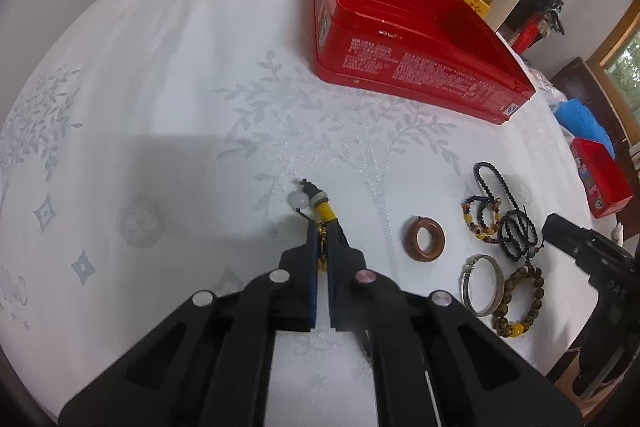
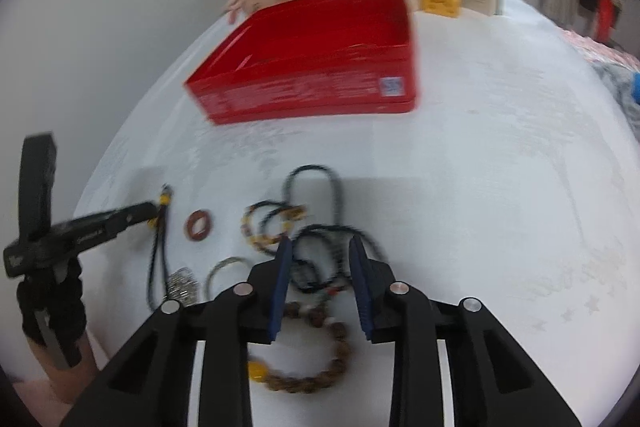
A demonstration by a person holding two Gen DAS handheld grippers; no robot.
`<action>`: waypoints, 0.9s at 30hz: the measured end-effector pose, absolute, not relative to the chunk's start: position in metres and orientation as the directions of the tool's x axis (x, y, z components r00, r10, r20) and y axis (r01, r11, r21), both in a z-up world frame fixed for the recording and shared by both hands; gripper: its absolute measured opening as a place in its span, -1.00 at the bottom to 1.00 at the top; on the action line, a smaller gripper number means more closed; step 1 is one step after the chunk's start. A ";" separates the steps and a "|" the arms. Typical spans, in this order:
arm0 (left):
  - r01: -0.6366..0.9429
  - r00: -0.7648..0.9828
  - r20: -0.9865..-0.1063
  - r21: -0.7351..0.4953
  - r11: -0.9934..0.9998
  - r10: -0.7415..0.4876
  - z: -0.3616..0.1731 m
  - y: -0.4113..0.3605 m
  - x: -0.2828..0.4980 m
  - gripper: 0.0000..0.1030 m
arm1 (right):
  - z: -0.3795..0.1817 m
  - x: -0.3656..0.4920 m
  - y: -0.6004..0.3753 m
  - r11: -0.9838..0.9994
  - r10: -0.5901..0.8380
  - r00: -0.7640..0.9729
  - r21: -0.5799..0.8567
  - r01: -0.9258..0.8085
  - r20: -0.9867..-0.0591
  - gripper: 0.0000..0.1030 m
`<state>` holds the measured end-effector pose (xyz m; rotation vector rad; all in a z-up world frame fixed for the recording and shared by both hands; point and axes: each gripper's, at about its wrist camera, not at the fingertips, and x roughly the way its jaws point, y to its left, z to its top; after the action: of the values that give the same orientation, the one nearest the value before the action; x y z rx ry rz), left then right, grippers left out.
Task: Organize jewelry
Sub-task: 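Grasp the gold pendant on the black cord with the left tool, then close the right tool on a silver ring while the left tool holds the pendant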
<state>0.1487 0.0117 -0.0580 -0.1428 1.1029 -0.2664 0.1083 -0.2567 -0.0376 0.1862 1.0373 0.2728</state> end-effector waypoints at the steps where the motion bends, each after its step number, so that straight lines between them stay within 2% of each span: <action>1: 0.140 0.424 -0.861 -0.243 0.960 -0.280 -0.058 0.013 0.149 -0.96 | -0.038 0.109 -0.251 0.946 0.325 0.466 0.284 -0.156 -0.823 -0.48; 6: 0.143 0.421 -0.862 -0.246 0.959 -0.283 -0.061 0.017 0.146 -0.96 | -0.050 0.111 -0.217 0.934 0.335 0.369 0.255 -0.249 -0.867 -0.60; 13: 0.157 0.419 -0.864 -0.232 0.960 -0.278 -0.063 0.014 0.150 -0.95 | -0.065 0.119 -0.203 0.942 0.289 0.329 0.205 -0.266 -0.899 -0.61; 19: 0.148 0.420 -0.874 -0.199 0.969 -0.243 -0.067 0.013 0.154 -0.77 | -0.067 0.118 -0.187 0.938 0.239 0.345 0.125 -0.322 -0.908 -0.62; 23: 0.155 0.423 -0.875 -0.186 0.970 -0.236 -0.069 0.009 0.155 -0.79 | -0.068 0.114 -0.180 0.931 0.220 0.354 0.087 -0.354 -0.909 -0.94; 27: 0.164 0.425 -0.873 -0.187 0.969 -0.240 -0.069 0.008 0.155 -0.85 | -0.068 0.113 -0.182 0.930 0.229 0.362 0.094 -0.355 -0.903 -0.95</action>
<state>0.1550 0.0078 -0.0691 -0.0770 1.1033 -0.2532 0.1130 -0.1823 -0.0678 -0.1245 1.1401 0.3775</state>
